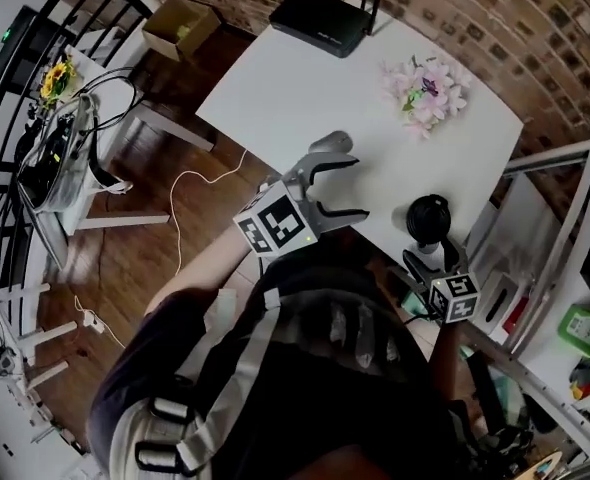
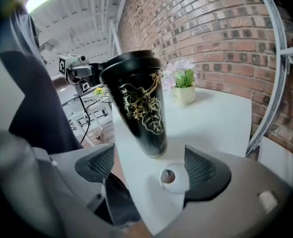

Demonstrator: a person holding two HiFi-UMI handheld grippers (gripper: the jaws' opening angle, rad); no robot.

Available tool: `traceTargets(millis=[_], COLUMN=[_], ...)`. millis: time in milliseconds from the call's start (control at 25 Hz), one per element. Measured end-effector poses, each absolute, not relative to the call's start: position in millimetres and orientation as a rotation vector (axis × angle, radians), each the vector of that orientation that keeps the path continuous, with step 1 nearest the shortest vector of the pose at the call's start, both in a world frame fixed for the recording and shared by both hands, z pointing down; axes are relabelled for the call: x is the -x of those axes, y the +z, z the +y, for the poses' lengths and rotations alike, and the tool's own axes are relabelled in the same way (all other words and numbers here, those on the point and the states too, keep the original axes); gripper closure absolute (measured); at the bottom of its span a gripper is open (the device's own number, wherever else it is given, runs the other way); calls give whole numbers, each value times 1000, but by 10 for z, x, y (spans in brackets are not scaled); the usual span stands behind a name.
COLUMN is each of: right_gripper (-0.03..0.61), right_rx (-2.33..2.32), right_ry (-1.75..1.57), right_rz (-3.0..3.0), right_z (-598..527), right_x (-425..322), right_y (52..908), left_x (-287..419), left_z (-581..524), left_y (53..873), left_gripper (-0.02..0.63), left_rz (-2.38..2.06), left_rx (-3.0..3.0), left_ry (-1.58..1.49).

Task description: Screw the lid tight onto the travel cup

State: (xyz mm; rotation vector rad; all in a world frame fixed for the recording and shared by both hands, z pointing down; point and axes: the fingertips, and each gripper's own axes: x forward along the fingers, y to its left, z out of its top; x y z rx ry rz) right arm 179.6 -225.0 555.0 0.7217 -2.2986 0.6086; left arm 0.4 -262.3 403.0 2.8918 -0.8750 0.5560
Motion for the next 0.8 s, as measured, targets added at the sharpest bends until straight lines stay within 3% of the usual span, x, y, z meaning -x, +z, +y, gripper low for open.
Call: traceTargets(millis=[320,440,480,560,600,800], right_gripper=[158,216,291,493,572,574], right_rx=[-843,-843,-826,-763,-721,-660], right_ry=[818,893,917,927,916,835], right_rz=[-2200,-2201,-2208,-2248,-2277,-2353], right_z=[-1821,-1652,-1579,-1487,-1470,-1305], right_x=[-1975,-1891,-1795,-1520,-1358,-951], right_y=[5449,5425,5370,5257,5198,4772], left_x=[393,541,585,698,742,589], left_z=[-2458,-2364,-2328,-2261,-2224,-2019], left_y=[4031,4113,4129,4155,4168,4100], left_gripper=[274,276,311,609,612,612], left_rz=[-934,-930,-929,-931,-921,-784], left_rx=[-2899,-2885,-2888,-2888,-2881,-2936], left_ry=[570,597,605,619,623,578])
